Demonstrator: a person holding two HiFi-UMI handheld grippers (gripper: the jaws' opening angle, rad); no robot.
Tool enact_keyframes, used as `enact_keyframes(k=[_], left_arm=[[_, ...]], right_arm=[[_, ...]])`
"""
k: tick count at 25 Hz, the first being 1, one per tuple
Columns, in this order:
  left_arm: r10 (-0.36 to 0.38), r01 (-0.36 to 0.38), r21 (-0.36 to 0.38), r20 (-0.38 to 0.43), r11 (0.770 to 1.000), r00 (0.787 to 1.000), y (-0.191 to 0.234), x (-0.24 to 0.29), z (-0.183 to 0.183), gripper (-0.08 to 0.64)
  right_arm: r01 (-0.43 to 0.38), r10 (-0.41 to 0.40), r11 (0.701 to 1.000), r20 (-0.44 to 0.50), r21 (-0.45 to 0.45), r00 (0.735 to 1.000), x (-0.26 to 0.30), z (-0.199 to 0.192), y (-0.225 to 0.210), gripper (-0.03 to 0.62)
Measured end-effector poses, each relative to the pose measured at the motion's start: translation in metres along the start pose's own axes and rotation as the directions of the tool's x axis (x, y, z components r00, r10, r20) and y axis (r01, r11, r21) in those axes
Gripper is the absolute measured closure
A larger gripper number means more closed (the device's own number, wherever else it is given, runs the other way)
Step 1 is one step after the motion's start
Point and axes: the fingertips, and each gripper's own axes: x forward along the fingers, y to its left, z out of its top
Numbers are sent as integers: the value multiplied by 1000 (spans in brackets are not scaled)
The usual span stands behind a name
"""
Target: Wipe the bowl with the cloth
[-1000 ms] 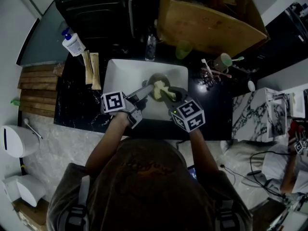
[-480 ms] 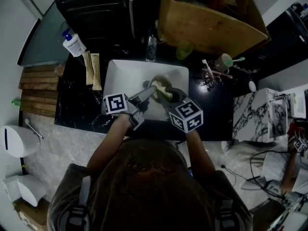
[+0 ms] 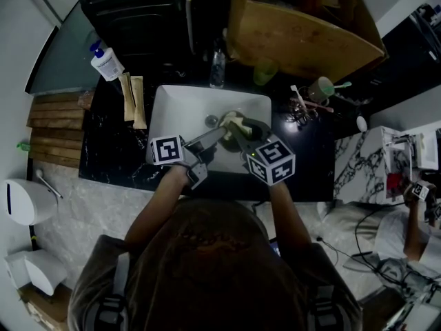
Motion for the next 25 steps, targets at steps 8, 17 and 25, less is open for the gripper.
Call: enact_keyframes(k=[8, 17, 25], left_arm=[[-5, 5, 10, 31, 1000, 1000, -7, -10, 14, 282], [15, -17, 51, 32, 999, 999, -8, -19, 20, 282], [66, -71, 103, 52, 992, 996, -6, -36, 30, 282]], right_arm=[[39, -39, 999, -4, -12, 999, -9, 0, -14, 566], [48, -48, 999, 4, -6, 999, -17, 2, -15, 566], [66, -67, 998, 39, 23, 997, -32, 5, -14, 566]])
